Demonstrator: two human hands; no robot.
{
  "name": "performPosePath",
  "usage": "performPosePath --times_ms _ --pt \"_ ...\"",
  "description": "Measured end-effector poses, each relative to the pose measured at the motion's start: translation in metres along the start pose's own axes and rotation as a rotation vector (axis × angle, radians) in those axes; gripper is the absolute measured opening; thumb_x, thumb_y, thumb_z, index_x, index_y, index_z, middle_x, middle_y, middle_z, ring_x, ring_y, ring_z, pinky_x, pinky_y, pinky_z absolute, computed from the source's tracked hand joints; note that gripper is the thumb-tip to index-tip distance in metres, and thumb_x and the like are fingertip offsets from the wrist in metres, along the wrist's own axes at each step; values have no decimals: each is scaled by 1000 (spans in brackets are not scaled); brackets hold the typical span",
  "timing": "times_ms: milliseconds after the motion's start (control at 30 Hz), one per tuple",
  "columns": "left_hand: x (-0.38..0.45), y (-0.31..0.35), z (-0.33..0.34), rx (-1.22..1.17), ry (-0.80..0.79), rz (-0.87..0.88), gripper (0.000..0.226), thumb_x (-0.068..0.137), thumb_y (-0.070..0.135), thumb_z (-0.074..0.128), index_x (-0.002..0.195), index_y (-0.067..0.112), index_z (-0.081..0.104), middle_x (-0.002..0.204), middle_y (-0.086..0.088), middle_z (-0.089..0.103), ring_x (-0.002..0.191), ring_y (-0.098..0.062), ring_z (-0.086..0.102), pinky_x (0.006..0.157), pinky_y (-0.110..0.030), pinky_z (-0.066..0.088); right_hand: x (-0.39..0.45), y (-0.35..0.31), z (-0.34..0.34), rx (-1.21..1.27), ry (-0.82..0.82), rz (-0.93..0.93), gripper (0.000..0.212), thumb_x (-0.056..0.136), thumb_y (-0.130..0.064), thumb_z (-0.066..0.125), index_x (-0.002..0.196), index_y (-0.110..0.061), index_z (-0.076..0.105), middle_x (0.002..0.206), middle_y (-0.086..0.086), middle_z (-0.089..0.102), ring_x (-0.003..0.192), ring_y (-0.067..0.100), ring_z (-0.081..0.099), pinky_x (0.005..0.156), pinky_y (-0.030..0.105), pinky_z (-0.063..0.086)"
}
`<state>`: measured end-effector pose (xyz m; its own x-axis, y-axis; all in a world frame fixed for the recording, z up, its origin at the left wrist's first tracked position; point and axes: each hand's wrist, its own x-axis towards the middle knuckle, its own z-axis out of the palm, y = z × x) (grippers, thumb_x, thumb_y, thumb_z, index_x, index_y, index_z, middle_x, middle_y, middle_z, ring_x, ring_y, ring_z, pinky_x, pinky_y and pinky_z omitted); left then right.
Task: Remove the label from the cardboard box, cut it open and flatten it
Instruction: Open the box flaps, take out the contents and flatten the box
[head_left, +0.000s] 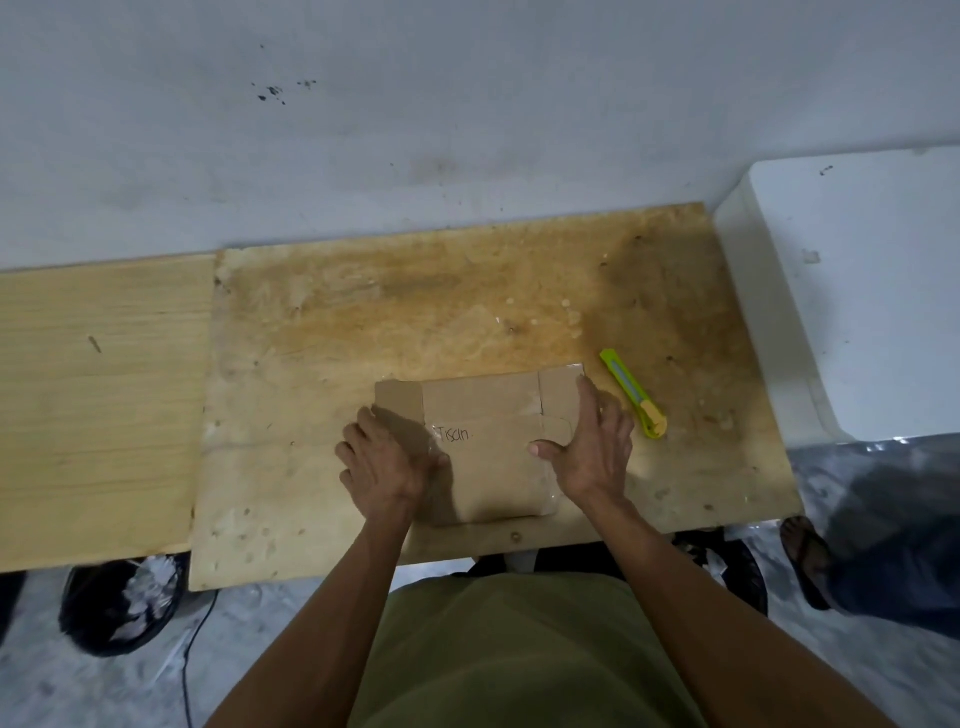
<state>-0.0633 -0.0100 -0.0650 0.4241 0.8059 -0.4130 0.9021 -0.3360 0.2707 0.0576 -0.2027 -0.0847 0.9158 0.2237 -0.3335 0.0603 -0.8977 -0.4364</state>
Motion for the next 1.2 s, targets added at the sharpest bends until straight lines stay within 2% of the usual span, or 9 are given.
performPosePath --times_ms 233,333,433,633,733,867,933,1033,1200 --pt "-11 3 2 -181 54 15 81 69 41 82 129 12 36 122 -11 52 107 -36 57 78 -49 51 -3 -6 4 293 55 67 110 67 -19 88 150 -30 16 154 1 34 142 23 31 112 44 37" --pt "-18 9 1 -206 88 74 62 80 35 73 128 16 40 120 -9 58 100 -35 61 69 -39 47 -14 -15 -1 447 39 44 95 77 -9 79 152 -25 21 127 -1 55 113 16 55 91 30 47" --pt "-25 19 2 -94 104 183 40 88 20 63 125 20 47 116 -8 62 93 -34 64 64 -37 43 -24 -23 -3 435 25 -78 68 78 -12 78 138 -17 47 112 -8 53 101 15 58 88 36 53" --pt "-31 22 5 -43 -41 380 37 89 46 54 120 24 55 111 -6 55 99 -29 56 72 -37 50 -30 -21 7 281 -111 -239 42 97 -30 50 137 -19 55 139 -3 50 128 15 43 110 30 35" --pt "-21 21 14 -90 -97 396 39 98 39 41 126 20 61 114 -12 50 106 -33 51 79 -39 49 -28 -20 11 262 -107 -268 34 99 -25 47 131 -21 61 135 -5 54 123 12 45 102 24 35" --pt "-6 17 21 -269 -126 245 33 90 40 62 117 21 70 116 -12 50 110 -33 52 91 -39 49 -18 -23 18 329 9 -225 21 91 -24 64 110 -22 72 113 -5 64 107 7 52 89 14 44" --pt "-8 17 22 -330 -96 174 43 83 41 71 122 24 66 122 -11 48 116 -30 49 92 -35 46 -18 -24 25 320 61 -175 26 86 -28 71 111 -23 69 114 -3 59 111 13 51 90 11 39" --pt "-11 20 24 -357 -31 53 67 74 46 78 130 23 51 128 -10 49 119 -31 47 86 -40 45 -19 -24 38 334 122 -70 53 79 -38 76 125 -22 56 127 1 48 123 22 44 101 37 44" --pt "-6 29 32 -375 -5 -53 80 68 42 83 135 24 43 122 -10 54 114 -31 53 86 -43 48 -11 -30 48 334 100 62 75 73 -38 81 136 -16 47 134 8 44 125 29 37 103 43 39"
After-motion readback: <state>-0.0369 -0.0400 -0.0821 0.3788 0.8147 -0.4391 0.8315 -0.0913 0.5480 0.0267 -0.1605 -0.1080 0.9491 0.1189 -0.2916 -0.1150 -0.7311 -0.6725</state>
